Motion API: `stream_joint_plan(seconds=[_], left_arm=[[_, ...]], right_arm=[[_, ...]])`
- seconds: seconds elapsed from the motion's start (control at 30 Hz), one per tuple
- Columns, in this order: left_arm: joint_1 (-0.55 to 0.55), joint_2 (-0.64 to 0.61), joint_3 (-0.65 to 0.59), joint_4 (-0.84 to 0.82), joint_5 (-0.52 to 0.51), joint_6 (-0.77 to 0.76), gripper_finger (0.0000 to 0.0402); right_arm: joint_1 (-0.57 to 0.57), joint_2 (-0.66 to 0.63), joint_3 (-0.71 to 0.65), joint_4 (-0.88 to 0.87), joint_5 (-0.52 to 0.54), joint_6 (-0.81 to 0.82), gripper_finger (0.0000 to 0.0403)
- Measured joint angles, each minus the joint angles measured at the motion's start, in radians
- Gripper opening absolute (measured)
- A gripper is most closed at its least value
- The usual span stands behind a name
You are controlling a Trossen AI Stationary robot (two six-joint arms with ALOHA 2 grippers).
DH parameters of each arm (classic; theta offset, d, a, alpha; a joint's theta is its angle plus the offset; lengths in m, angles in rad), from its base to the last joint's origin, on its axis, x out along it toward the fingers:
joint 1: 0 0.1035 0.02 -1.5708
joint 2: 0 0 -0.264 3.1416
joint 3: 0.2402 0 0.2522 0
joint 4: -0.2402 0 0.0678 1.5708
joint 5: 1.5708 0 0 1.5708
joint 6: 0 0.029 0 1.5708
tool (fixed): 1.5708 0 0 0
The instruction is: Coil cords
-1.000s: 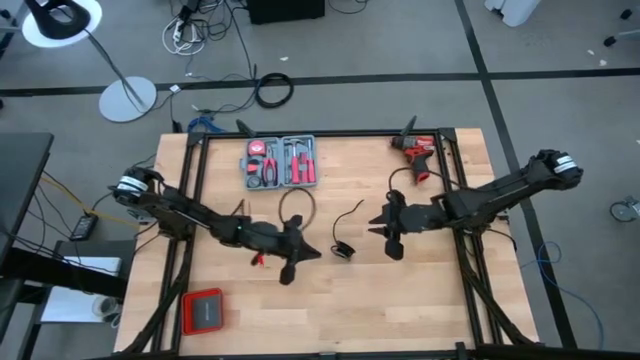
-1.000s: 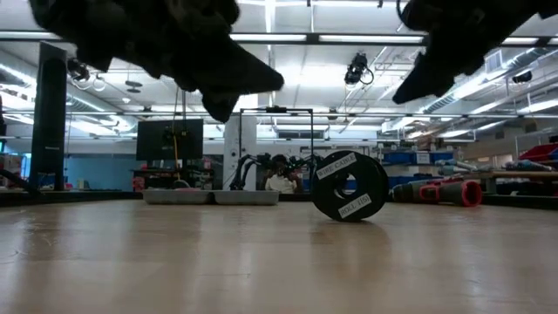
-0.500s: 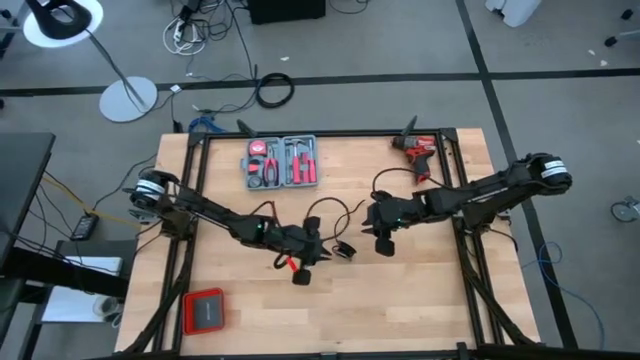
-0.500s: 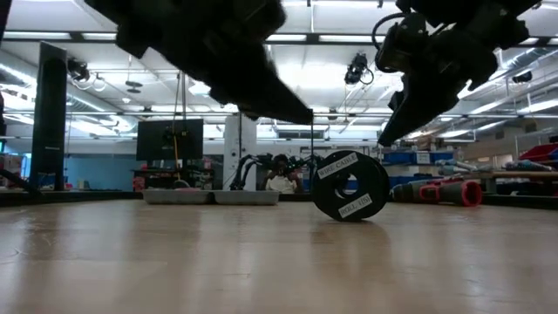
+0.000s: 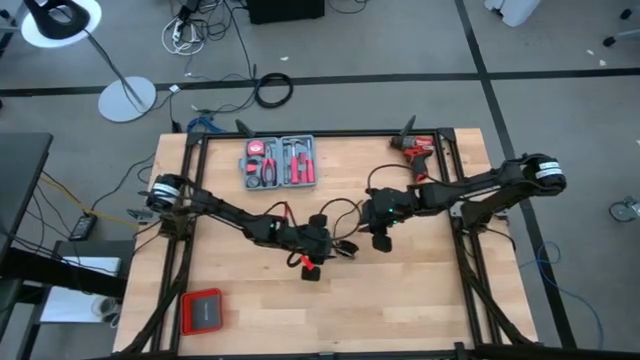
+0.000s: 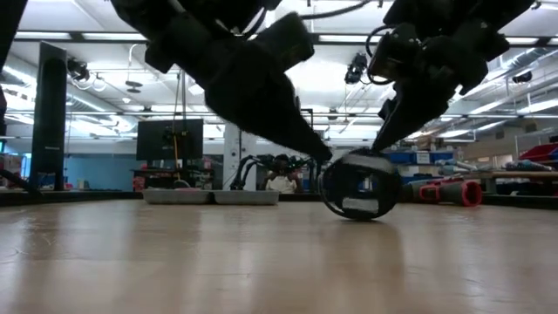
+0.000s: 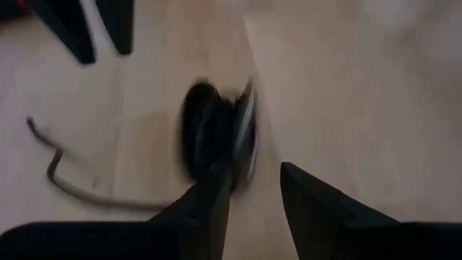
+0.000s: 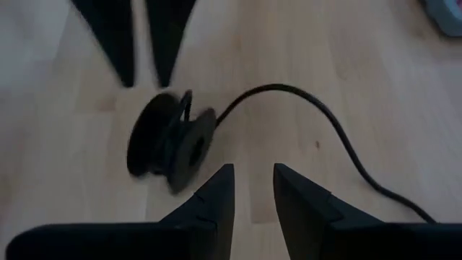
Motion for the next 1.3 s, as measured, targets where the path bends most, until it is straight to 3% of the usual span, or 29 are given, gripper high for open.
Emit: stream_joint_plan(seconds=[0.27, 0.43, 0.63, 0.97, 1.3], left_arm=[[0.006, 0.015, 0.01, -0.021, -0.008, 0.035, 0.0128], [0.006, 0.015, 0.02, -0.052, -0.009, 0.006, 0.0128], [-0.013, 0.014, 0.097, -0.104, -0.009, -0.018, 0.0128], [-0.054, 0.019, 0.174, -0.159, -0.009, -0.064, 0.0128], [-0.068, 0.071, 0.187, -0.185, -0.051, -0.093, 0.0128]], right_arm=[[-0.004, 0.029, 0.001, -0.002, -0.045, 0.011, 0.0096], [0.007, 0.016, 0.001, -0.102, -0.046, 0.052, 0.0095], [0.058, 0.024, 0.0, -0.137, -0.08, 0.117, 0.0095], [0.192, 0.135, 0.0, -0.025, 0.01, 0.238, 0.0093], [0.228, 0.171, 0.002, 0.078, 0.083, 0.216, 0.0093]])
